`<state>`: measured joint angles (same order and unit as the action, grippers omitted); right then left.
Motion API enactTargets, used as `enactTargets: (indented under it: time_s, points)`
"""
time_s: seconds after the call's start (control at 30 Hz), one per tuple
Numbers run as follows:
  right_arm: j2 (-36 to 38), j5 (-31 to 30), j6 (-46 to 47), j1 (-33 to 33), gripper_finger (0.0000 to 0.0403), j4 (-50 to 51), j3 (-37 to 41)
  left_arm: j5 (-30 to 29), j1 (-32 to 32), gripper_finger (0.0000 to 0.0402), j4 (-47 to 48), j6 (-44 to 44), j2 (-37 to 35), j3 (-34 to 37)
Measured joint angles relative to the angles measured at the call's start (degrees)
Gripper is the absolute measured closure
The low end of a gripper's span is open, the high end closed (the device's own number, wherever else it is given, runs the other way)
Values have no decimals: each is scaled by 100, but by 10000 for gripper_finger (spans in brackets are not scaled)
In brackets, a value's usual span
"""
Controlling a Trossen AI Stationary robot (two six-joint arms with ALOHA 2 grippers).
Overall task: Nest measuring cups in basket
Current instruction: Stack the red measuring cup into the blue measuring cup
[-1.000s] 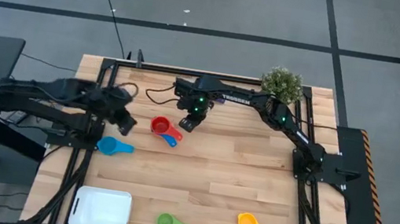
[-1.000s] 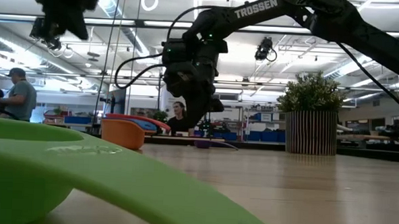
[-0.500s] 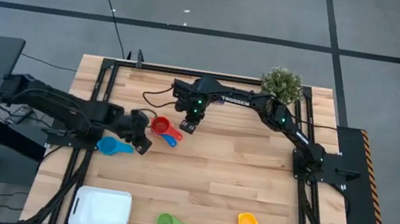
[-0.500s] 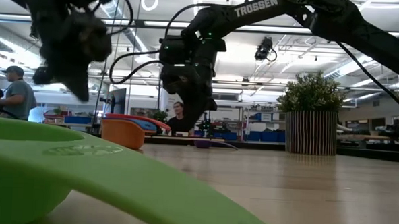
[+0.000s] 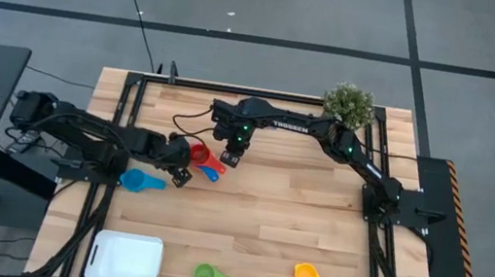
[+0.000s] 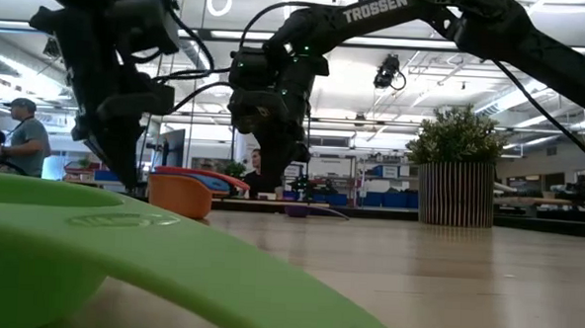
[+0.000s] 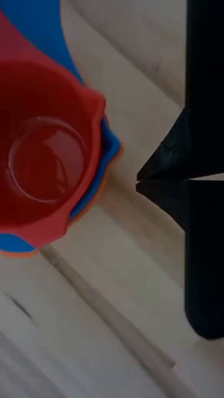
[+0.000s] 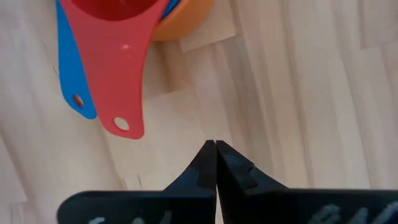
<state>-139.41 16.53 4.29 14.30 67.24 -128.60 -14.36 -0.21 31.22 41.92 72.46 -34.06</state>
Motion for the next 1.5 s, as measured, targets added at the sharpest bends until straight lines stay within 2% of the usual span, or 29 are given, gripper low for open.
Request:
enactTargets:
  time_s: [0.23, 0.63, 0.73, 0.83, 0.97, 1.2, 1.33, 1.5]
  points:
    - [-3, 0, 4, -51, 400, -1, 0, 23, 171, 401, -248, -647, 384, 0]
    - [-7, -41, 9, -48, 400, 61, 0, 76, 217, 401, -1637, -1160, 923, 0]
    - [-9, -234, -27, -48, 400, 78, 0, 367, 230, 401, -1753, -1182, 973, 0]
    - [-9, -510, -24, -30, 400, 92, 0, 948, 190, 401, -1807, -1448, 881, -16]
    - [-9, -463, -68, 13, 400, 85, 0, 1492, 102, 401, -2428, -1880, 822, -44]
    - [-11, -433, -149, 9, 400, 68, 33, 1417, 225, 401, -2900, -2031, 1063, -44]
    - [-11, -109, -151, -3, 400, 62, 33, 1456, 323, 401, -3147, -2070, 1305, -43]
    - [-16, -32, -151, -99, 400, 33, 33, 1475, 394, 401, -3572, -2109, 1510, -37]
